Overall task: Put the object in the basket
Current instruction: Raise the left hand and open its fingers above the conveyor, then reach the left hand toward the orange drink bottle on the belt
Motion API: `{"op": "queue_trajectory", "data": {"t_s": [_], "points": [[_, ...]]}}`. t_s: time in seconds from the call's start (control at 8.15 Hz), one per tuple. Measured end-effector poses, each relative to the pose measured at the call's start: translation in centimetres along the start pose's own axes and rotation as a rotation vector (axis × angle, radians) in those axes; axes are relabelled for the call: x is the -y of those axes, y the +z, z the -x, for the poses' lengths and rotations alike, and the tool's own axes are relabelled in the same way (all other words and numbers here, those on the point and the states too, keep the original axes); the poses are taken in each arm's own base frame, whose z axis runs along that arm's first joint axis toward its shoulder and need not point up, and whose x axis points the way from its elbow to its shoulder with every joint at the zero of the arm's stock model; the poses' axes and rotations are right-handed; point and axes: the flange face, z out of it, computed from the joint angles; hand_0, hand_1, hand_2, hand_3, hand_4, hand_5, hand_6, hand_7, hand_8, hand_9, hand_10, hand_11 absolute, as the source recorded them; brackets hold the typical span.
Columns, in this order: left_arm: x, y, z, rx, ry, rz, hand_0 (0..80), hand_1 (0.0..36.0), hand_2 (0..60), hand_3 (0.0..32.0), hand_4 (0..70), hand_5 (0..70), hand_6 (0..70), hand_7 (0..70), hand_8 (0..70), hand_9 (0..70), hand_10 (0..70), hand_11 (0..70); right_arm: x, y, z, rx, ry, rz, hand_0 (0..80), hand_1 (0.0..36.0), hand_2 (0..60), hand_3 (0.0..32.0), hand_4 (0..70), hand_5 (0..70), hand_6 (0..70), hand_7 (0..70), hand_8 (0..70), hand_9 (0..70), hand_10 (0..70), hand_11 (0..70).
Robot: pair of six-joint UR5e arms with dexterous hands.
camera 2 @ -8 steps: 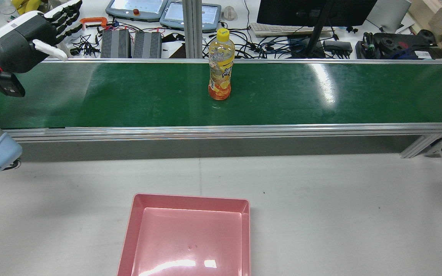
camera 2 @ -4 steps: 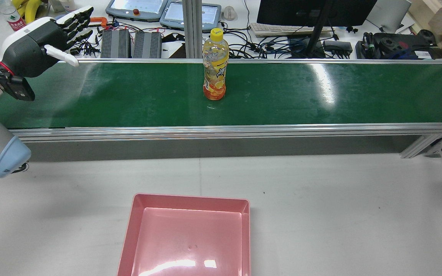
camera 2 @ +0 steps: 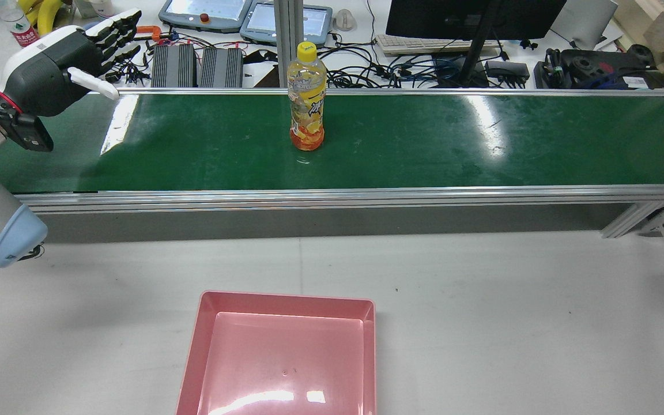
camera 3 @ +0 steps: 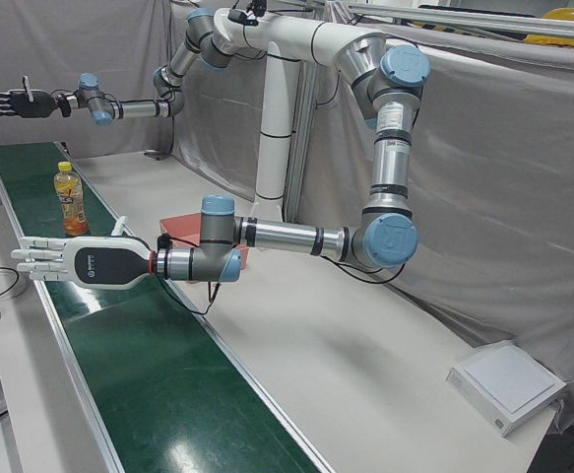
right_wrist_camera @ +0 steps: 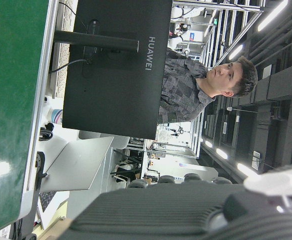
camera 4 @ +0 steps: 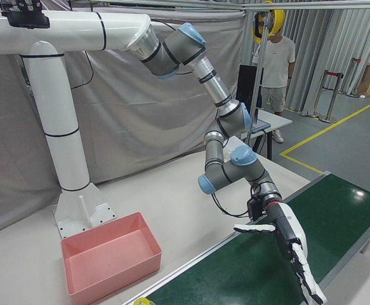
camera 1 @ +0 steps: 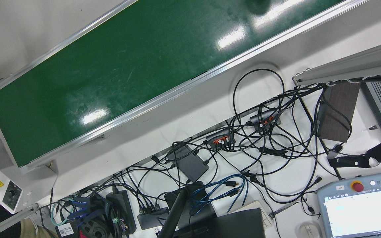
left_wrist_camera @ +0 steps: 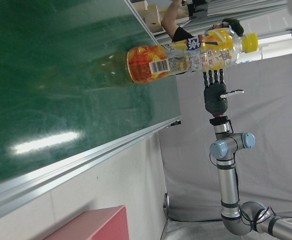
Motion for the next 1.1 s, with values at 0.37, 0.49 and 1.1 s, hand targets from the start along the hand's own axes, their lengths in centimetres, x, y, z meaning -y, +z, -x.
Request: {"op": "queue_trajectory", "data": {"t_s": [0.37, 0.49, 1.1], "points": [[-0.09, 0.05, -0.03, -0.001, -0.002, 0.002, 53.3, 8.3, 0.0, 0.0, 3.8, 7.2, 1.2, 0.0, 0.0, 1.5, 4.2, 7.8, 0.0, -0.01, 0.04, 0.001, 0.0, 0.0, 0.0, 0.0, 0.0, 0.0, 0.0, 0.0, 0.0, 0.0, 0.0, 0.0, 0.0, 0.0], [-0.1, 0.06, -0.04, -0.001, -0.002, 0.002, 53.2, 8.5, 0.0, 0.0, 3.6, 7.0, 1.2, 0.0, 0.0, 1.4, 4.4, 8.1, 0.0, -0.01, 0.05, 0.001, 0.0, 0.0, 0.0, 0.0, 0.0, 0.0, 0.0, 0.0, 0.0, 0.0, 0.0, 0.0, 0.0, 0.0], [-1.0, 0.91, -0.18, -0.013, -0.004, 0.034, 52.9, 6.2, 0.0, 0.0, 2.5, 5.4, 1.0, 0.0, 0.0, 1.8, 5.5, 9.6, 0.01, -0.01, 0.05, 0.001, 0.0, 0.0, 0.0, 0.0, 0.0, 0.0, 0.0, 0.0, 0.0, 0.0, 0.0, 0.0, 0.0, 0.0]]}}
